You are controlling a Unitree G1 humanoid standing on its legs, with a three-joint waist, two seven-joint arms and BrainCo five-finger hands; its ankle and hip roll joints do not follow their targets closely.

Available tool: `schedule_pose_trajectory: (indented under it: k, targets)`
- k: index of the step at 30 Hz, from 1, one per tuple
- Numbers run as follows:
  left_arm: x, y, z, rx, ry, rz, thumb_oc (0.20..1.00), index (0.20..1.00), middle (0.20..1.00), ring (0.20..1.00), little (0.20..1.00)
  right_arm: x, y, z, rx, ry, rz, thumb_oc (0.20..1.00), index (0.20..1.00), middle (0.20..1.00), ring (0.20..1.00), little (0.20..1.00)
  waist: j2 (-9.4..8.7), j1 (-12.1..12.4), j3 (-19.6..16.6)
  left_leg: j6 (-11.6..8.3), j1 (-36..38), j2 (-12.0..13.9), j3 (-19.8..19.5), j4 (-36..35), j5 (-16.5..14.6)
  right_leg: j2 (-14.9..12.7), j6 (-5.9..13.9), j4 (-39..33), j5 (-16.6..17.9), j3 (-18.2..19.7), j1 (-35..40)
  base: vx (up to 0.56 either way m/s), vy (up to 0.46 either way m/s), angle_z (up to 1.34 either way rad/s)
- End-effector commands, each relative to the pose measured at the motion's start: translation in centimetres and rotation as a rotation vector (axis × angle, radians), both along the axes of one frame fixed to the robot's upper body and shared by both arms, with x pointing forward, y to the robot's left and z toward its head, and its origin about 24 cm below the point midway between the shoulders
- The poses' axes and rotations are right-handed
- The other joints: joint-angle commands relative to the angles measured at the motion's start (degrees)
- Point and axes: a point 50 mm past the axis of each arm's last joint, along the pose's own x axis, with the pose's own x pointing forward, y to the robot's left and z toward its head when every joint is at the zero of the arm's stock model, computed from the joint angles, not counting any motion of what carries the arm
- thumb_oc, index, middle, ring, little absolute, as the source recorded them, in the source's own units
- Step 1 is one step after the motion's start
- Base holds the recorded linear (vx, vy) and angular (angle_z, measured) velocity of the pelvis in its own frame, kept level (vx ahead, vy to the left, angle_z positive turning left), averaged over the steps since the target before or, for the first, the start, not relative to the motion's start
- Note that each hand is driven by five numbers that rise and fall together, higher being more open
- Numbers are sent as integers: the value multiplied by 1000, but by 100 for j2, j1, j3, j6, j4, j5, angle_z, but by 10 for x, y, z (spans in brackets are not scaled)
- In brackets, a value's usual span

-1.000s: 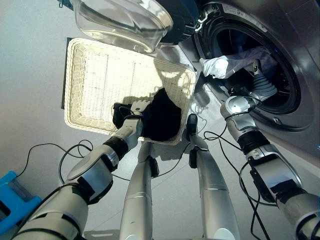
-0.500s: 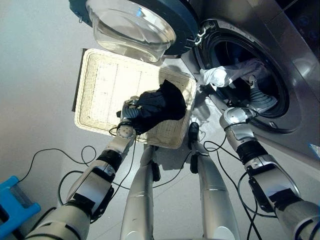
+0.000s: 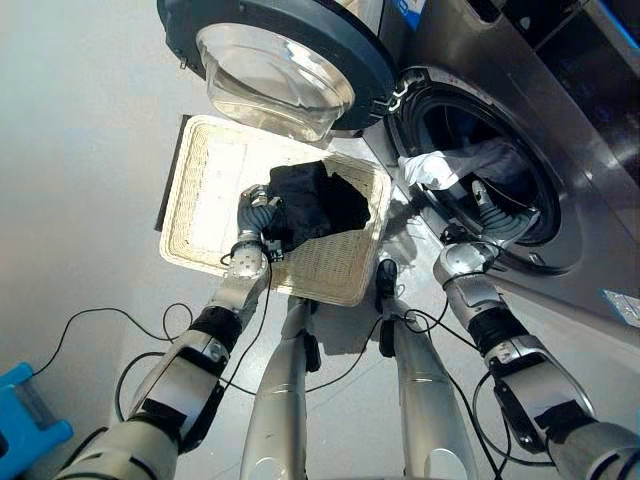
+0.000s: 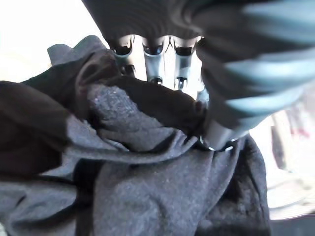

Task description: Put the clothes into the washing machine.

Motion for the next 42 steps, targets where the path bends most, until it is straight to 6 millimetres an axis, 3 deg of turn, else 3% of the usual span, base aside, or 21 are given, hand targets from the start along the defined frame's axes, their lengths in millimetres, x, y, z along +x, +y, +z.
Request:
schedule_pose_trajectory:
  k: [1,6,7,8,15,17,19,34,42]
  targets:
    - [-2,-1,21,-50,-137,7,200,200,200,200,200,-5,4,6,-7,-82,64,1000,1000,1000,1000,1000,-160,223,-118,-121,259,-250,424,370,-791,267,463,216,-210,-103,146,3,12,-3]
    - [-3,1,17,116,-114,75,200,200,200,200,200,-8,8,1,-7,-65,83,1000,1000,1000,1000,1000,-174,218,-118,-130,276,-249,432,357,-783,263,460,173,-209,-119,194,10,0,-2]
    - [-2,2,17,143,-109,93,263,263,263,263,263,-7,8,0,-11,-62,88,1000,1000,1000,1000,1000,-173,212,-118,-134,268,-246,439,355,-780,260,460,168,-208,-121,188,0,0,0]
    - [1,5,17,241,-87,113,1000,1000,1000,1000,1000,-6,9,2,-24,-58,97,1000,1000,1000,1000,1000,-168,196,-118,-141,244,-244,452,352,-773,265,454,165,-210,-119,161,-10,20,-3]
    - [6,14,12,479,-8,132,1000,1000,1000,1000,1000,-5,9,0,-30,-46,103,1000,1000,1000,1000,1000,-149,161,-118,-168,167,-206,506,348,-737,271,456,142,-170,-94,79,5,7,-3]
    - [6,14,12,479,-8,132,1000,1000,1000,1000,1000,-5,9,0,-30,-46,103,1000,1000,1000,1000,1000,-149,161,-118,-168,167,-206,506,348,-737,271,456,142,-170,-94,79,0,0,0]
    - [8,20,2,728,53,167,1000,1000,1000,1000,1000,-7,8,-6,-32,-30,116,1000,1000,1000,1000,1000,-175,98,-118,-195,156,-194,564,361,-737,270,473,102,-160,-72,74,26,14,-4]
    - [11,14,3,803,48,169,1000,1000,1000,1000,1000,-6,16,-6,-8,-39,140,1000,1000,1000,1000,1000,-203,68,-118,-237,38,-156,573,357,-695,273,501,91,-122,-45,-44,1,2,-2]
    - [10,5,7,1112,-23,174,1000,1000,1000,1000,1000,-6,17,-7,6,-37,145,1000,1000,1000,1000,1000,-194,85,-118,-250,-33,-152,576,321,-643,265,514,14,-31,-78,-93,0,0,0]
